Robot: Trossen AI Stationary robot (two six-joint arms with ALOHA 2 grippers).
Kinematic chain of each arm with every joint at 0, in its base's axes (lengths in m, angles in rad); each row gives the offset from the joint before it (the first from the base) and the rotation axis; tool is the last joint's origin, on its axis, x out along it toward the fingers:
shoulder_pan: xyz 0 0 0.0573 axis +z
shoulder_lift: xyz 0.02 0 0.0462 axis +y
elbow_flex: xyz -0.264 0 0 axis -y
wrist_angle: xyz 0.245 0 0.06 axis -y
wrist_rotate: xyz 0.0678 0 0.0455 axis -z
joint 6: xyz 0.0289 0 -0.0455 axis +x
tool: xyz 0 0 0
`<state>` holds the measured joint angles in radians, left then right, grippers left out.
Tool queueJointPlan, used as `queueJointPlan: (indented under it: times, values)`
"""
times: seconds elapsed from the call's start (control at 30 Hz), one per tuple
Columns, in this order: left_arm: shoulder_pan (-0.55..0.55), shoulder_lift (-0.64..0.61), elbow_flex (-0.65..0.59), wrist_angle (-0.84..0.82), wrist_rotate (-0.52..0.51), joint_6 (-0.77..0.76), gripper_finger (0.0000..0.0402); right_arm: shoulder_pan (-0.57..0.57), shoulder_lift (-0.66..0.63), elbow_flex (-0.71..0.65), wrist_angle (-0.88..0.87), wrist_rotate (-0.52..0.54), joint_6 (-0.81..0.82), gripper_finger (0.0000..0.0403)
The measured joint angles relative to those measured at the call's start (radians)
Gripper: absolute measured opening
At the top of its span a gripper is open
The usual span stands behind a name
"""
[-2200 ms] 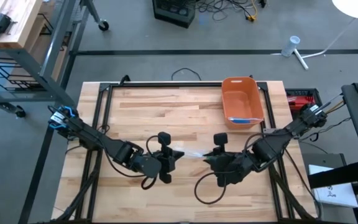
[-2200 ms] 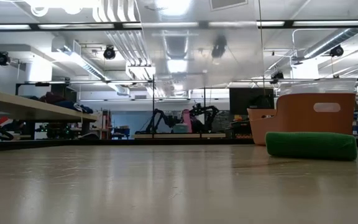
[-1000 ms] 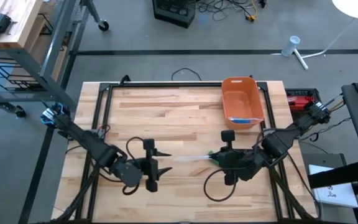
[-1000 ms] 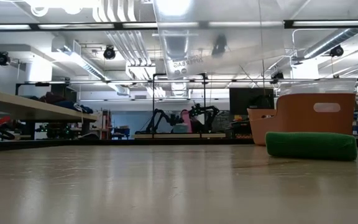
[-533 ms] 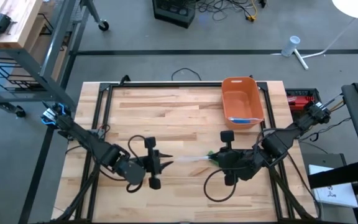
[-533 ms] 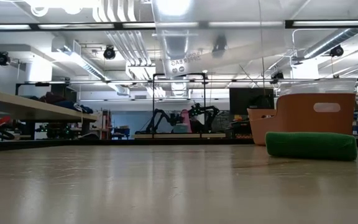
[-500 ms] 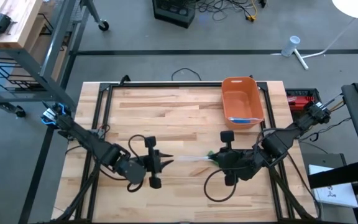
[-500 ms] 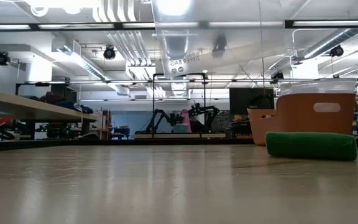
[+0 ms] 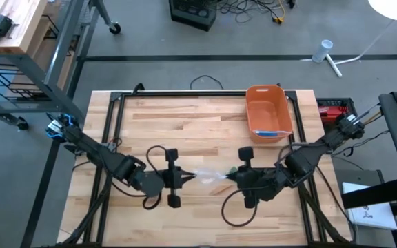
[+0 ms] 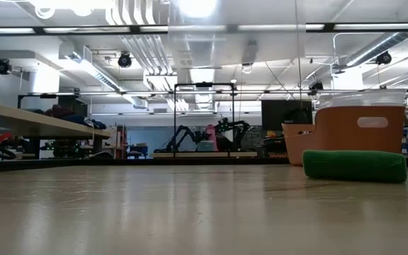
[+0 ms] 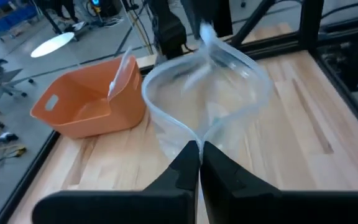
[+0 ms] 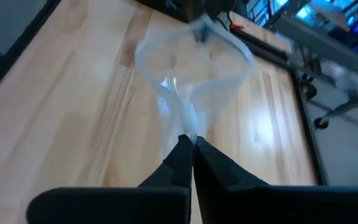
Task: Roll bandage
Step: Put the green bandage into the zip bag
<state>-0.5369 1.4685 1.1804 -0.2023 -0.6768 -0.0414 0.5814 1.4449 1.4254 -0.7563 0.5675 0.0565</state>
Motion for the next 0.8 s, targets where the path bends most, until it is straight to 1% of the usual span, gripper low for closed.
queueJointPlan:
  times: [0.07,0.17,0.2,0.33,0.4,0.43,0.47,0.5,0.57,0.6,0.63,0.67,0.7,0.77,0.8]
  values:
    - [0.018,0.000,0.005,0.000,0.013,0.005,0.0001,-0.004,0.018,0.000,0.034,0.000,-0.040,0.0000]
    - [0.032,0.000,0.008,-0.003,0.019,0.047,0.0001,-0.008,0.039,0.006,0.029,0.020,-0.076,0.0000]
    - [0.035,0.000,0.009,-0.003,0.040,0.065,0.0001,-0.010,0.040,0.006,0.028,0.053,-0.076,0.0000]
    - [0.053,0.000,0.009,-0.006,0.150,0.088,0.0000,-0.027,0.030,0.009,0.021,0.243,-0.050,0.0000]
    - [0.066,0.000,0.009,-0.007,0.174,0.087,0.0000,-0.038,0.030,0.010,0.030,0.263,-0.049,0.0000]
    - [0.072,0.001,0.009,-0.007,0.171,0.084,0.0000,-0.043,0.030,0.010,0.036,0.247,-0.049,0.0000]
    - [0.079,0.001,0.009,-0.008,0.155,0.077,0.0000,-0.049,0.031,0.010,0.043,0.205,-0.050,0.0000]
    - [0.085,0.002,0.009,-0.007,0.123,0.067,0.0000,-0.056,0.034,0.010,0.052,0.145,-0.057,0.0000]
    - [0.096,0.002,0.010,-0.007,0.048,0.049,0.0000,-0.067,0.044,0.010,0.078,-0.014,-0.079,0.0000]
    - [0.102,0.002,0.013,-0.008,0.037,0.054,0.0000,-0.069,0.050,0.010,0.081,-0.066,-0.083,0.0000]
    - [0.108,0.002,0.016,-0.005,0.056,0.072,0.0000,-0.073,0.055,0.009,0.081,-0.078,-0.076,0.0000]
    - [0.112,0.002,0.016,0.005,0.105,0.094,0.0000,-0.076,0.059,0.009,0.080,-0.052,-0.058,0.0000]
    - [0.115,0.004,0.016,0.022,0.171,0.114,0.0000,-0.079,0.058,0.009,0.067,0.007,-0.028,0.0000]
    - [0.117,0.016,0.016,0.062,0.292,0.143,0.0000,-0.087,0.049,0.009,0.001,0.166,0.050,0.0000]
    - [0.116,0.021,0.016,0.075,0.316,0.152,0.0000,-0.096,0.047,0.009,-0.016,0.227,0.083,0.0000]
